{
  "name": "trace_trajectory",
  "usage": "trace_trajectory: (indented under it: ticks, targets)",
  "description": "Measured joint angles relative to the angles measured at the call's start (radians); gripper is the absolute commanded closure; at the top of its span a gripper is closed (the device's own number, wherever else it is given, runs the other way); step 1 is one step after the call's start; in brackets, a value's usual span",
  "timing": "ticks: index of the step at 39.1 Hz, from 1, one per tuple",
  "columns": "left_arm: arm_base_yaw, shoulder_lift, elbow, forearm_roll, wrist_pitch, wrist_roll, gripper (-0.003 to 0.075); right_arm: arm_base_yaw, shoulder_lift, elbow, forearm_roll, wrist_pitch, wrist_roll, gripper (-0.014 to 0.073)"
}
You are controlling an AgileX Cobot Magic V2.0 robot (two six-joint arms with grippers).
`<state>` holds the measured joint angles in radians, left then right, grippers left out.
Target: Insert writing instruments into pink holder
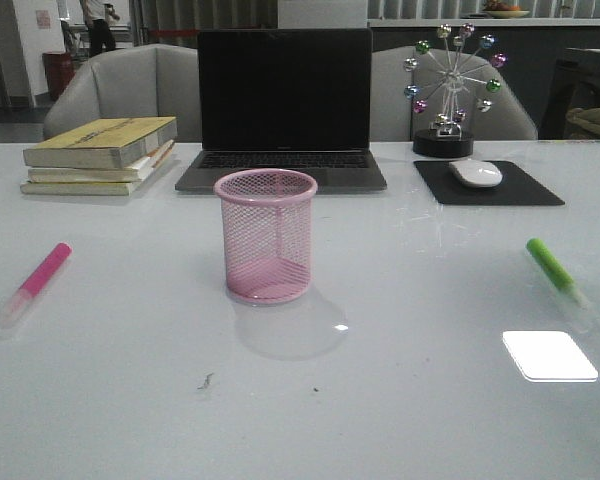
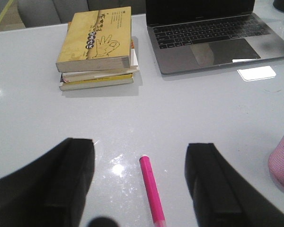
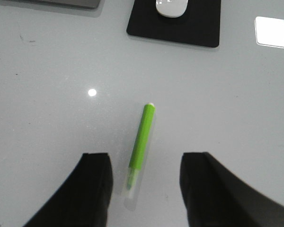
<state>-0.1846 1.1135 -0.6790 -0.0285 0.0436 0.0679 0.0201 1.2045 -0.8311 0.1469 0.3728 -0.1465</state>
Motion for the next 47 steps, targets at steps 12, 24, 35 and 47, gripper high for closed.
trace_trajectory:
  ticks: [12,24,35,47]
  targets:
    - [0.0,0.0,0.0,0.0,0.037,0.0,0.0243,0.0,0.175,-0.114,0.03,0.089,0.0,0.015]
    - [0.0,0.0,0.0,0.0,0.067,0.0,0.0243,0.0,0.411,-0.227,0.037,0.19,0.0,0.015]
    - [0.0,0.0,0.0,0.0,0.071,0.0,0.0243,0.0,0.59,-0.353,0.038,0.25,0.0,0.015]
    - [0.0,0.0,0.0,0.0,0.092,0.0,0.0243,0.0,0.724,-0.438,0.038,0.29,0.0,0.015]
